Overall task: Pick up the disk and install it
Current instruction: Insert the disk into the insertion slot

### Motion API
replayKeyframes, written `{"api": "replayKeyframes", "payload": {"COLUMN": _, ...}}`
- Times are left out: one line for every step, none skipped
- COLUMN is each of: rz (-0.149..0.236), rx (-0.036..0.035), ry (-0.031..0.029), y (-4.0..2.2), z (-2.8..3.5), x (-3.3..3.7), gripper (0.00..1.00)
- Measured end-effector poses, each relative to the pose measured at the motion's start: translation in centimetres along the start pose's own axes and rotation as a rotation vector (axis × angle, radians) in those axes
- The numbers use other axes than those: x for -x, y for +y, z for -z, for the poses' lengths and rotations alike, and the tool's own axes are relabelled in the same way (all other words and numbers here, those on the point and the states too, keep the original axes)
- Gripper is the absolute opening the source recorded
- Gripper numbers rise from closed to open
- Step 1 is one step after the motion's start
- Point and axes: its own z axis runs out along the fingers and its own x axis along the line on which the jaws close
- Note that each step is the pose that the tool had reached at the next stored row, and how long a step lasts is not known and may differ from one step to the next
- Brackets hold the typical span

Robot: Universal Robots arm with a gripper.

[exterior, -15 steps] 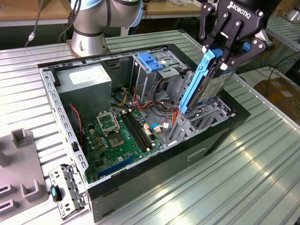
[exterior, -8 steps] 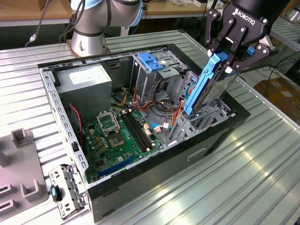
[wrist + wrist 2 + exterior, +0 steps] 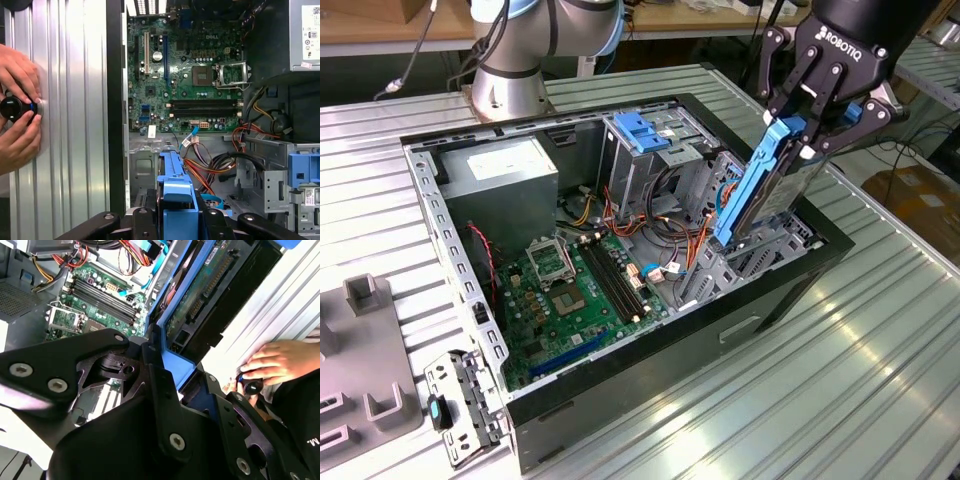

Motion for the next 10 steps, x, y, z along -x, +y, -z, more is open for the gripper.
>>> {"api": "replayKeyframes", "payload": {"rz": 0.0, "rx": -0.0001, "ry": -0.0002, "y": -0.1, "z": -0.04, "x": 0.02, "gripper": 0.37}}
{"api": "replayKeyframes", "payload": {"rz": 0.0, "rx": -0.0001, "ry": 0.0, "y": -0.15, "z": -0.08, "x": 0.03, "gripper": 0.37}}
{"api": "replayKeyframes", "payload": {"rz": 0.0, "rx": -0.0001, "ry": -0.0001, "y": -0.15, "z": -0.14, "x": 0.04, "gripper": 0.37}}
{"api": "replayKeyframes", "payload": {"rz": 0.001, "rx": 0.0, "ry": 0.0001, "y": -0.16, "z": -0.14, "x": 0.04, "gripper": 0.37}}
{"api": "replayKeyframes", "payload": {"rz": 0.001, "rx": 0.0, "ry": 0.0002, "y": -0.16, "z": -0.14, "x": 0.04, "gripper": 0.37}}
{"api": "replayKeyframes", "payload": {"rz": 0.001, "rx": 0.0, "ry": 0.0001, "y": -0.16, "z": -0.14, "x": 0.04, "gripper": 0.37}}
{"api": "replayKeyframes", "payload": {"rz": 0.002, "rx": -0.0001, "ry": 0.0, "y": -0.16, "z": -0.15, "x": 0.04, "gripper": 0.37}}
{"api": "replayKeyframes", "payload": {"rz": 0.002, "rx": 0.0, "ry": 0.0, "y": -0.16, "z": -0.15, "x": 0.04, "gripper": 0.37}}
{"api": "replayKeyframes", "payload": {"rz": 0.002, "rx": 0.0, "ry": 0.0001, "y": -0.16, "z": -0.15, "x": 0.04, "gripper": 0.37}}
{"api": "replayKeyframes", "payload": {"rz": 0.001, "rx": 0.0, "ry": 0.0, "y": -0.16, "z": -0.15, "x": 0.04, "gripper": 0.37}}
